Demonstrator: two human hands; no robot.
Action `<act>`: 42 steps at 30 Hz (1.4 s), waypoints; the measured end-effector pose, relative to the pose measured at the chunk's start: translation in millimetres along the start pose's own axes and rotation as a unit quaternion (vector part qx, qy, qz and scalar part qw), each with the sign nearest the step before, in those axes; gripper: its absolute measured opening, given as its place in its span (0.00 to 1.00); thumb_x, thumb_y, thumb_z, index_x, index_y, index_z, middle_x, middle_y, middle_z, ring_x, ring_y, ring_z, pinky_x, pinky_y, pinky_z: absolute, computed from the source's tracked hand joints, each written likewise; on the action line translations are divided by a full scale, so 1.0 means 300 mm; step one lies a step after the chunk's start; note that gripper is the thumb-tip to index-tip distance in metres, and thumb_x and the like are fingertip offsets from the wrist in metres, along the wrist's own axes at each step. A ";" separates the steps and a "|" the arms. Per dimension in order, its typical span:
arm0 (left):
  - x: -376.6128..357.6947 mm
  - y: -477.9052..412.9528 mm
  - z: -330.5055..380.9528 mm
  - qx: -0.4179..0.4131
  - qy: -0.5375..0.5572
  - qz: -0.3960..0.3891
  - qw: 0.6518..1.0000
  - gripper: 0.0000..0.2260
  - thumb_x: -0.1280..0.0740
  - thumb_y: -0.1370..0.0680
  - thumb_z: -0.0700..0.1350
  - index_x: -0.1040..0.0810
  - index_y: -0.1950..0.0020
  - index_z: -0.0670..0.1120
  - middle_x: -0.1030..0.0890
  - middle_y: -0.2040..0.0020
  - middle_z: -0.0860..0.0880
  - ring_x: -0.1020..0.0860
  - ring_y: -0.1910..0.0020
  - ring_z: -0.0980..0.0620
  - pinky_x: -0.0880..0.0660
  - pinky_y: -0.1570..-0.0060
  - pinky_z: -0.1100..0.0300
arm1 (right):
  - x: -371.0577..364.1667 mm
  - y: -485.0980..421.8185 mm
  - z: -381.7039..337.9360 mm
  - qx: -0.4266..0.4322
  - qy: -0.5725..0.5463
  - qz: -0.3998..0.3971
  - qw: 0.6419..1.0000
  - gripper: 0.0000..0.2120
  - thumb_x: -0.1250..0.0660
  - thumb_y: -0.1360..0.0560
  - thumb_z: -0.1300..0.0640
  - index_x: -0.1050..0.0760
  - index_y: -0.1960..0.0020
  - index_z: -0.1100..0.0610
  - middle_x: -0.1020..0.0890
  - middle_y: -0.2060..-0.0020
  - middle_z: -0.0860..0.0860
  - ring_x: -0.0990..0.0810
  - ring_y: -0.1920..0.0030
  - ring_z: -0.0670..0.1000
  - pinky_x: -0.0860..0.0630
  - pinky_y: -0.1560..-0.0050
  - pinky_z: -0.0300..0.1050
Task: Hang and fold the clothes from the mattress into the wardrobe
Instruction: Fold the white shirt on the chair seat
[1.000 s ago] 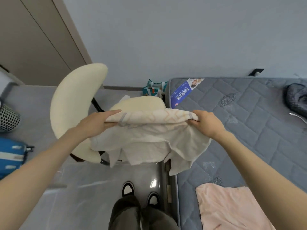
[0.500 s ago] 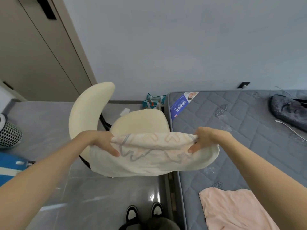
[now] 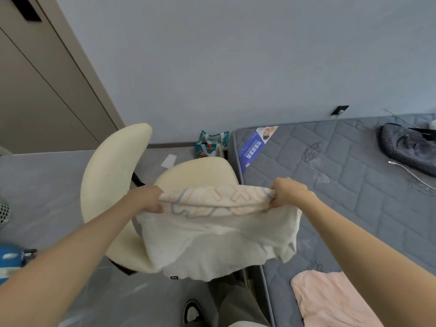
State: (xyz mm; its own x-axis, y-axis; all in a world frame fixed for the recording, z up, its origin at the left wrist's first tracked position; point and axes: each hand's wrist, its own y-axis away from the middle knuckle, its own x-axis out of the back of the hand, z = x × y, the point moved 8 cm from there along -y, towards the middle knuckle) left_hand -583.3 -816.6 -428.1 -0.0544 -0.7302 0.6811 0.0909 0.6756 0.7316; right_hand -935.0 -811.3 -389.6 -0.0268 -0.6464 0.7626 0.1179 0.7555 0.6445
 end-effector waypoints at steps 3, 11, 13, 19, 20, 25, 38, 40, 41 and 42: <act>0.049 -0.126 -0.020 -0.007 -0.032 0.050 0.998 0.16 0.37 0.22 0.48 0.29 0.35 0.53 0.24 0.39 0.48 0.25 0.41 0.48 0.29 0.50 0.57 | 0.043 -0.133 -0.029 0.018 0.010 0.039 0.999 0.13 0.34 0.26 0.57 0.23 0.42 0.53 0.22 0.45 0.54 0.22 0.45 0.57 0.31 0.56 0.46; 0.192 -0.480 -0.080 0.013 -0.036 0.146 0.988 0.16 0.41 0.21 0.43 0.28 0.35 0.56 0.26 0.45 0.47 0.24 0.45 0.44 0.31 0.55 0.55 | 0.147 -0.563 -0.091 0.065 0.020 0.119 0.991 0.16 0.42 0.25 0.66 0.28 0.39 0.55 0.27 0.43 0.54 0.27 0.42 0.58 0.32 0.48 0.47; 0.229 -0.559 -0.089 0.018 -0.023 0.160 0.987 0.16 0.41 0.22 0.42 0.27 0.35 0.54 0.26 0.46 0.46 0.24 0.46 0.43 0.30 0.52 0.53 | 0.173 -0.651 -0.110 0.073 0.035 0.134 0.988 0.18 0.41 0.26 0.67 0.30 0.38 0.55 0.28 0.43 0.55 0.28 0.41 0.58 0.32 0.45 0.49; 0.271 -0.707 -0.101 0.050 -0.017 0.212 0.976 0.23 0.39 0.24 0.37 0.32 0.30 0.52 0.27 0.44 0.44 0.27 0.45 0.41 0.34 0.52 0.52 | 0.209 -0.845 -0.136 0.079 0.046 0.178 0.980 0.23 0.38 0.29 0.70 0.34 0.37 0.54 0.30 0.44 0.55 0.30 0.43 0.58 0.33 0.48 0.48; 0.262 -0.717 -0.096 0.052 -0.020 0.221 0.974 0.24 0.38 0.25 0.37 0.32 0.30 0.52 0.27 0.45 0.45 0.27 0.45 0.42 0.34 0.53 0.52 | 0.200 -0.864 -0.138 0.082 0.048 0.185 0.978 0.22 0.38 0.30 0.70 0.34 0.38 0.55 0.30 0.44 0.55 0.30 0.45 0.57 0.34 0.49 0.47; 0.128 -0.746 -0.050 0.009 -0.094 0.257 0.962 0.35 0.26 0.39 0.32 0.24 0.34 0.53 0.28 0.58 0.44 0.27 0.59 0.43 0.33 0.61 0.53 | 0.059 -0.884 -0.123 0.121 0.044 0.179 0.975 0.19 0.39 0.33 0.72 0.32 0.44 0.59 0.28 0.51 0.55 0.27 0.50 0.59 0.39 0.58 0.46; -0.389 -0.693 -0.022 -0.090 -0.173 0.273 0.942 0.41 0.39 0.37 0.25 0.41 0.26 0.50 0.33 0.65 0.45 0.32 0.68 0.46 0.35 0.68 0.53 | -0.525 -0.759 -0.093 0.225 0.156 0.066 0.960 0.32 0.28 0.60 0.73 0.22 0.55 0.59 0.28 0.72 0.50 0.28 0.73 0.53 0.42 0.69 0.43; -0.436 -0.691 -0.029 -0.088 -0.176 0.275 0.941 0.38 0.44 0.33 0.26 0.42 0.26 0.51 0.33 0.65 0.45 0.32 0.67 0.46 0.35 0.68 0.53 | -0.591 -0.738 -0.070 0.226 0.140 0.094 0.959 0.37 0.28 0.64 0.74 0.20 0.54 0.60 0.28 0.72 0.51 0.29 0.74 0.53 0.41 0.71 0.44; -0.463 -0.695 -0.039 -0.081 -0.169 0.277 0.942 0.36 0.47 0.31 0.28 0.42 0.26 0.52 0.33 0.65 0.45 0.32 0.67 0.46 0.35 0.68 0.53 | -0.620 -0.733 -0.058 0.216 0.141 0.090 0.962 0.38 0.27 0.64 0.74 0.20 0.52 0.61 0.28 0.71 0.51 0.29 0.73 0.54 0.39 0.71 0.45; -0.489 -0.698 -0.053 -0.077 -0.154 0.282 0.944 0.34 0.49 0.31 0.30 0.40 0.26 0.51 0.33 0.65 0.45 0.31 0.67 0.46 0.33 0.68 0.54 | -0.643 -0.730 -0.050 0.202 0.140 0.076 0.966 0.39 0.26 0.63 0.73 0.20 0.50 0.61 0.27 0.69 0.52 0.28 0.71 0.54 0.37 0.70 0.46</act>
State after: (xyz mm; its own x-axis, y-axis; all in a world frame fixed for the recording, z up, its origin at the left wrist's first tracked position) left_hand -578.6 -852.5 -681.6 -0.2384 -0.1779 0.9547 0.3333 0.9084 0.2525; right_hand -940.7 -853.7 -678.8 0.2367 -0.4860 0.8413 -0.2987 0.7876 0.5389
